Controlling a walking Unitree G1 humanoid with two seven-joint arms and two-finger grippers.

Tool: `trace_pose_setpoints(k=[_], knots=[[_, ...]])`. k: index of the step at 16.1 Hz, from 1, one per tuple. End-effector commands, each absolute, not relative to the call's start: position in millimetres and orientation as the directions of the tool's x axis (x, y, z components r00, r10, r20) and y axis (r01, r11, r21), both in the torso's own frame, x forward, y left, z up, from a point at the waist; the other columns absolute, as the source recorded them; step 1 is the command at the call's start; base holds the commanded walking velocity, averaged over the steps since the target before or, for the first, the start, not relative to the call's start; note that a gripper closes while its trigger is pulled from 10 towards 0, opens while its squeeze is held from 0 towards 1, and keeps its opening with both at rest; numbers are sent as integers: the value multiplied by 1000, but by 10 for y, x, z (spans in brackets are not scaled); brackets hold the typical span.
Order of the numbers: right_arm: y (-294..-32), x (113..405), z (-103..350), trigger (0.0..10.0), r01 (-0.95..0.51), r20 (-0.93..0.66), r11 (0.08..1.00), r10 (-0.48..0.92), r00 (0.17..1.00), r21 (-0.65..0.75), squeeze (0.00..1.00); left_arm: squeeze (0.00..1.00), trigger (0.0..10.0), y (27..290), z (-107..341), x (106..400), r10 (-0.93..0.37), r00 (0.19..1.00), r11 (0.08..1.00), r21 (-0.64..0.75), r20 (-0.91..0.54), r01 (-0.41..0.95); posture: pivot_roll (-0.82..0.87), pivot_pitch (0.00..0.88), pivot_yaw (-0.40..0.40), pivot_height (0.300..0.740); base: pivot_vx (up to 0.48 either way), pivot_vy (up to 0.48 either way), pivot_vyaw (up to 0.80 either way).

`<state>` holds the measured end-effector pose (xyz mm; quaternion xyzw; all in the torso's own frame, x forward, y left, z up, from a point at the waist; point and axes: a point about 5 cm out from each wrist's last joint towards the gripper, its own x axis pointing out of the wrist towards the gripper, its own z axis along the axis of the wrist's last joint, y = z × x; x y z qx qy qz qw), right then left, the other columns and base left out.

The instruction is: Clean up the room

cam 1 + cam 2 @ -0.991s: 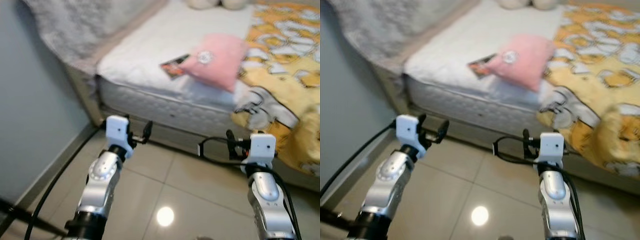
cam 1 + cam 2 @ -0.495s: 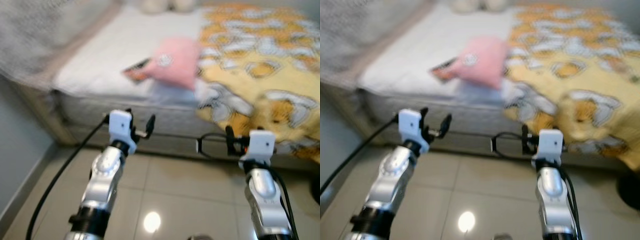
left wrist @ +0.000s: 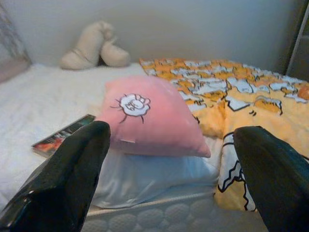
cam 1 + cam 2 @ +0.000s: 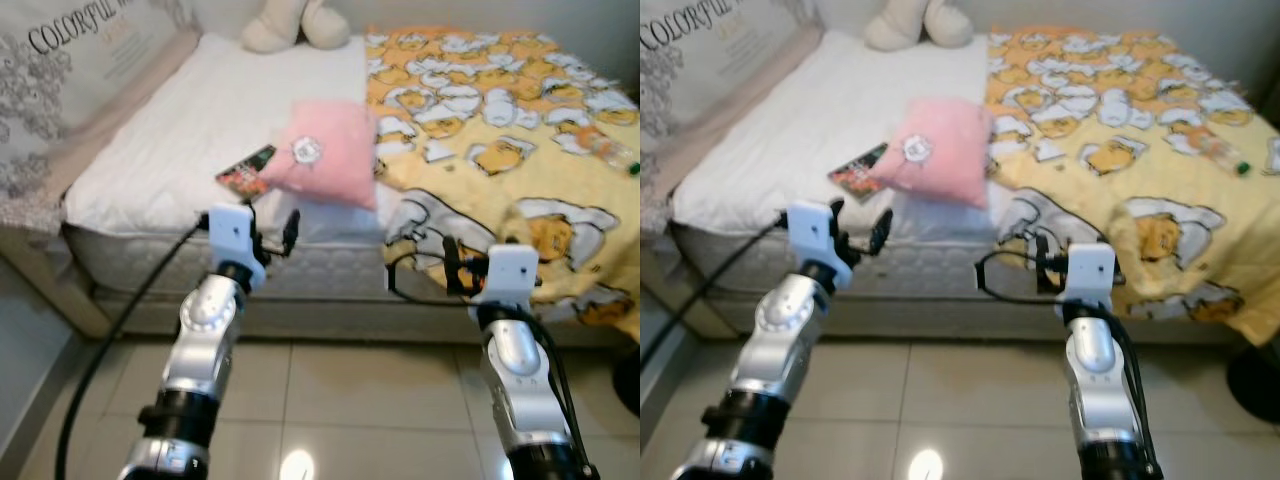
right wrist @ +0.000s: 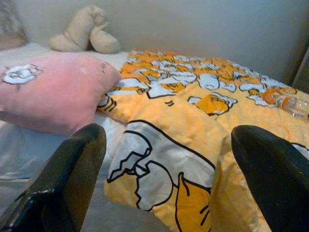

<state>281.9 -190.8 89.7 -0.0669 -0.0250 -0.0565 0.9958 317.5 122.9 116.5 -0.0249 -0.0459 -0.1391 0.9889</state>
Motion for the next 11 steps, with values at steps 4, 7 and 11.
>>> trace_pose_setpoints(k=[4, 7, 11], knots=[[-1984, 2761, 830, 10000, 122, 29, 982, -119, 992, -141, 0, 0, 10000, 1131, 1138, 3113, -285, 953, 955, -52, 101, 291, -182, 0, 76, 740, 480, 0, 0], [-1968, 2749, 833, 10000, 114, 31, 984, -111, 993, -140, 0, 0, 10000, 1119, 1134, 3107, -284, 954, 955, -53, 98, 290, -184, 0, 73, 740, 480, 0, 0], [-1990, 2724, 823, 10000, 119, 30, 983, -116, 993, -138, 0, 0, 10000, 1113, 1107, 3073, -291, 953, 954, -51, 86, 296, -184, 0, 80, 740, 480, 0, 0]])
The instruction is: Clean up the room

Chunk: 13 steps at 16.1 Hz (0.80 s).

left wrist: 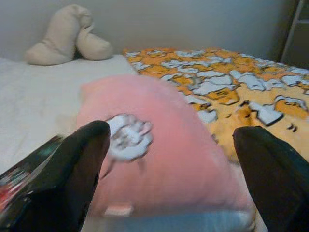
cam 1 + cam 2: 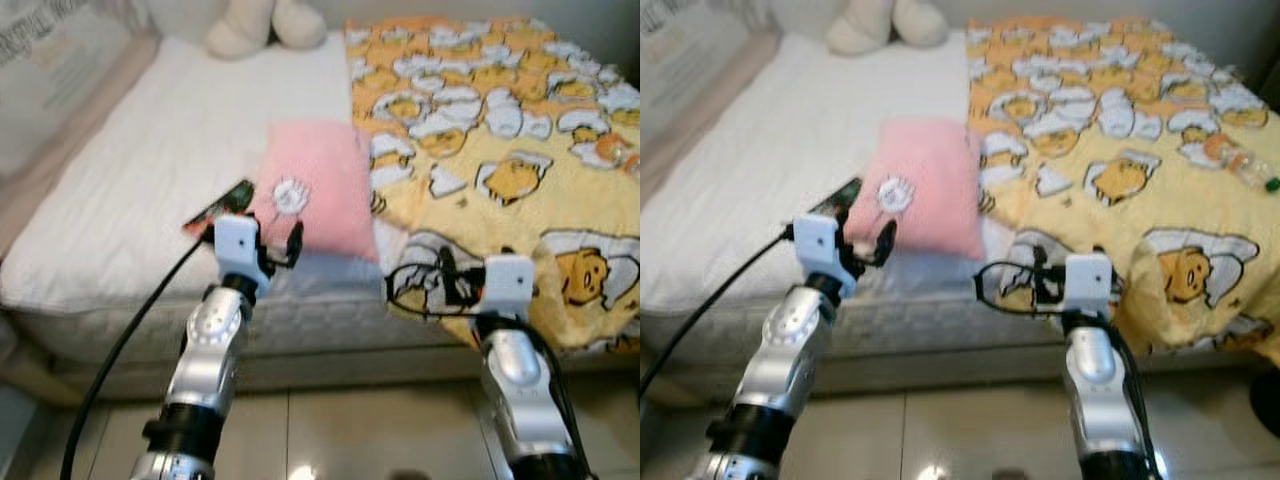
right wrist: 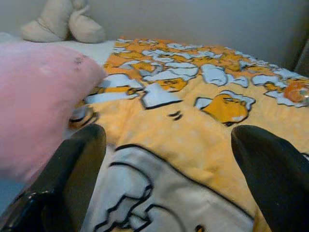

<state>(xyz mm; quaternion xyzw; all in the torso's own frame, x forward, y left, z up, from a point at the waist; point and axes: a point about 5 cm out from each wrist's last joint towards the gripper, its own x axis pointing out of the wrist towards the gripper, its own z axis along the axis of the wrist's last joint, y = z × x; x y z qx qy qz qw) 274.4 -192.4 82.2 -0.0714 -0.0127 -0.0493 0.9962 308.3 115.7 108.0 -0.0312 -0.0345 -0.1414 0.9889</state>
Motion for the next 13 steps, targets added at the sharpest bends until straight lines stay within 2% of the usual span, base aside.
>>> trace_pose_setpoints(k=[1, 4, 9, 12, 13], knots=[[-1993, 2716, 807, 10000, 122, 23, 984, -120, 992, -133, 0, 0, 10000, 1114, 1082, 3051, -294, 953, 953, -51, 76, 299, -181, 0, 82, 740, 480, 0, 0], [-1969, 2714, 799, 10000, 111, 15, 986, -110, 994, -127, 0, 0, 10000, 1129, 1057, 3021, -294, 954, 953, -52, 64, 297, -173, 0, 80, 740, 480, 0, 0], [-1987, 2852, 1158, 10000, 129, 138, 983, -112, 984, -127, 0, 0, 10000, 1083, 1205, 3075, -294, 948, 953, -36, 120, 300, -173, 0, 78, 740, 480, 0, 0], [-2038, 3045, 1404, 10000, 134, 175, 983, -111, 978, -126, 0, 0, 10000, 1156, 1194, 3132, -244, 964, 967, -46, 109, 250, -183, 0, 79, 740, 480, 0, 0], [-2027, 3149, 1476, 10000, 106, 143, 989, -91, 986, -105, 0, 0, 10000, 1195, 1231, 3185, -231, 966, 972, -25, 113, 236, -180, 0, 79, 740, 480, 0, 0]])
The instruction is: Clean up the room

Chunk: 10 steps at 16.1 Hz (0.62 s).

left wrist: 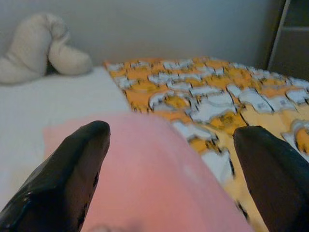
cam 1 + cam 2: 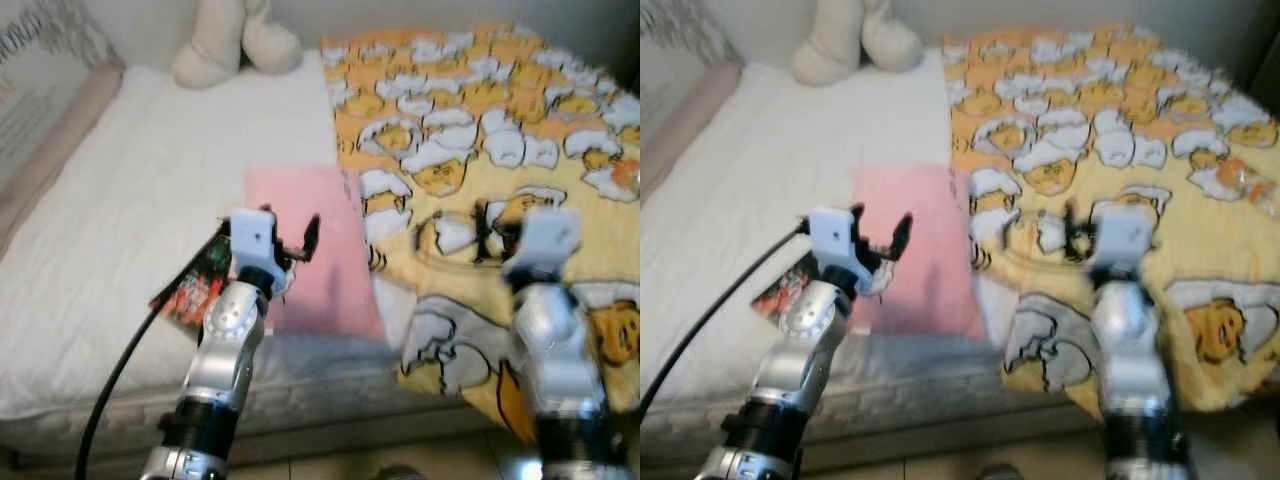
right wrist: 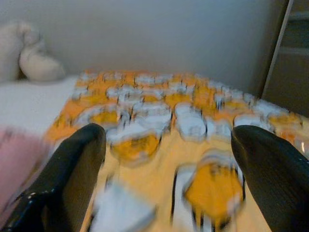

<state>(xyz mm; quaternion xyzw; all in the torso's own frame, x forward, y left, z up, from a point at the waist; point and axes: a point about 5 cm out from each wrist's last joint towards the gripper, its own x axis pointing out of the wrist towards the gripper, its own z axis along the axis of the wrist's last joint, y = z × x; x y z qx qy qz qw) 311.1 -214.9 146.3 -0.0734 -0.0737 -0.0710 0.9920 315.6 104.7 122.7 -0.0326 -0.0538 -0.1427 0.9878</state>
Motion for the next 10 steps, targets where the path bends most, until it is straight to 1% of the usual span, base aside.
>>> trace_pose_setpoints(k=[1, 2, 3, 4, 5, 6, 7, 9, 10], knots=[[-2027, 3149, 1476, 10000, 106, 143, 989, -91, 986, -105, 0, 0, 10000, 1195, 1231, 3185, -231, 966, 972, -25, 113, 236, -180, 0, 79, 740, 480, 0, 0], [-2018, 3295, 1435, 10000, 53, -43, 998, -53, 998, 19, 0, 0, 10000, 1234, 1276, 3357, -231, 972, 973, 3, 39, 231, -169, 0, 73, 740, 480, 0, 0], [-2019, 3328, 1307, 10000, 34, -203, 995, -15, 979, 90, 0, 0, 10000, 1079, 1194, 3424, -356, 927, 931, 45, -117, 363, -162, 0, 74, 740, 0, 0, 0], [-2027, 3326, 1256, 10000, 38, -251, 994, -10, 968, 106, 0, 0, 10000, 996, 1132, 3423, -419, 886, 896, 65, -200, 439, -157, 0, 74, 740, 0, 0, 0], [-2010, 3320, 1181, 10000, 26, -312, 988, 24, 950, 154, 0, 0, 10000, 1003, 1093, 3453, -456, 846, 880, 1, -277, 475, -153, 0, 70, 740, 0, 0, 0], [-1962, 3315, 1108, 10000, 6, -375, 971, 86, 923, 238, 0, 0, 10000, 1131, 1199, 3554, -451, 848, 890, -67, -278, 451, -159, 0, 73, 740, 0, 0, 0], [-1945, 3315, 1098, 10000, 2, -384, 966, 101, 918, 260, 0, 0, 10000, 1180, 1247, 3593, -441, 853, 896, -94, -279, 433, -161, 0, 74, 740, 0, 0, 0], [-1928, 3320, 1115, 10000, 9, -390, 952, 116, 914, 305, 0, 0, 10000, 1293, 1443, 3682, -436, 867, 897, -42, -241, 440, -171, 0, 78, 740, 0, 0, 0], [-1926, 3330, 1125, 10000, 22, -387, 931, 129, 913, 363, 0, 0, 10000, 1386, 1583, 3751, -423, 880, 903, -20, -218, 429, -177, 0, 84, 740, 0, 0, 0]])
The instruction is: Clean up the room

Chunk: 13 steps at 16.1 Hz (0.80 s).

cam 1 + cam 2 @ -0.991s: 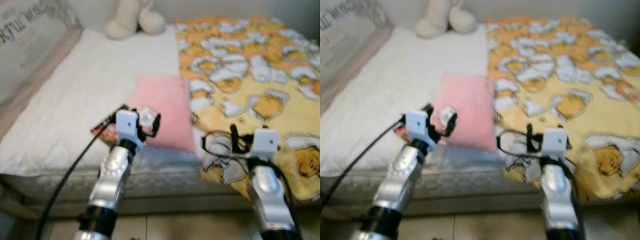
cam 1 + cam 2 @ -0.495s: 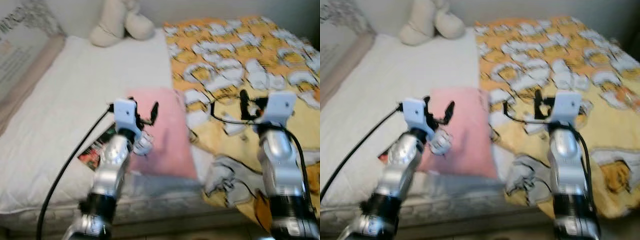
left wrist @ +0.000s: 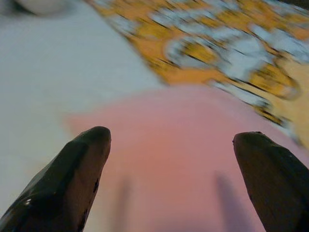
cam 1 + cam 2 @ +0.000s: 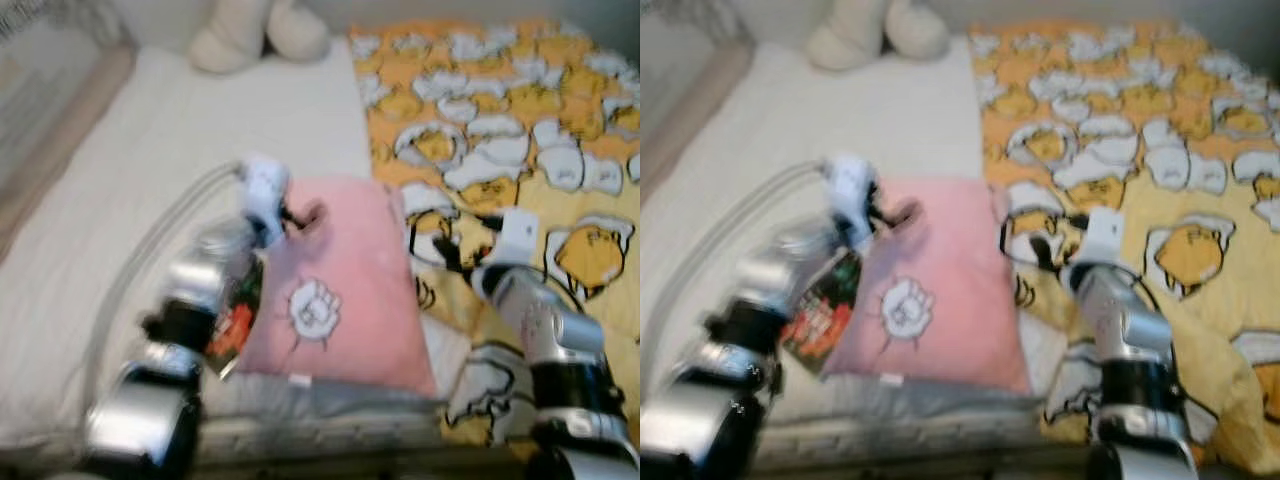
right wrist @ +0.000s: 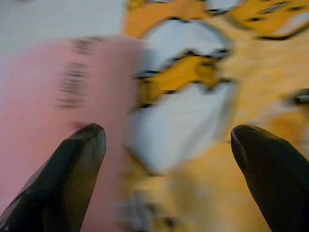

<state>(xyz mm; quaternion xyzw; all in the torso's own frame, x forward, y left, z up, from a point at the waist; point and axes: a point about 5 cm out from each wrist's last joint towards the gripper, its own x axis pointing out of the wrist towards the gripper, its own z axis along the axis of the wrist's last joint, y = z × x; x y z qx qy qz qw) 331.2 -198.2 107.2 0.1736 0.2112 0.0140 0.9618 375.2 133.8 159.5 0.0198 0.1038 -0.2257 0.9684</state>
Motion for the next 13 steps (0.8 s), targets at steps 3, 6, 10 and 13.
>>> trace_pose_setpoints(k=[3, 6, 10, 13], knots=[[-1920, 3330, 1009, 10000, 61, -415, 899, 139, 899, 433, 0, 0, 10000, 1563, 1674, 3828, -386, 887, 920, -27, -255, 392, -172, 0, 86, 740, 0, 0, 0], [-1894, 3206, 980, 10000, 65, -451, 929, 115, 885, 364, 0, 0, 10000, 1566, 1597, 3745, -428, 857, 903, -97, -286, 419, -162, 0, 79, 740, 0, 0, 0], [-1921, 3110, 857, 10000, 113, -486, 936, 68, 871, 333, 0, 0, 10000, 1524, 1206, 3688, -432, 820, 898, -257, -374, 356, -161, 0, 73, 740, 0, 0, 0], [-1952, 3016, 778, 10000, 140, -512, 928, 61, 857, 345, 0, 0, 10000, 1481, 1098, 3633, -456, 793, 882, -321, -404, 344, -171, 0, 76, 740, 0, 0, 0]])
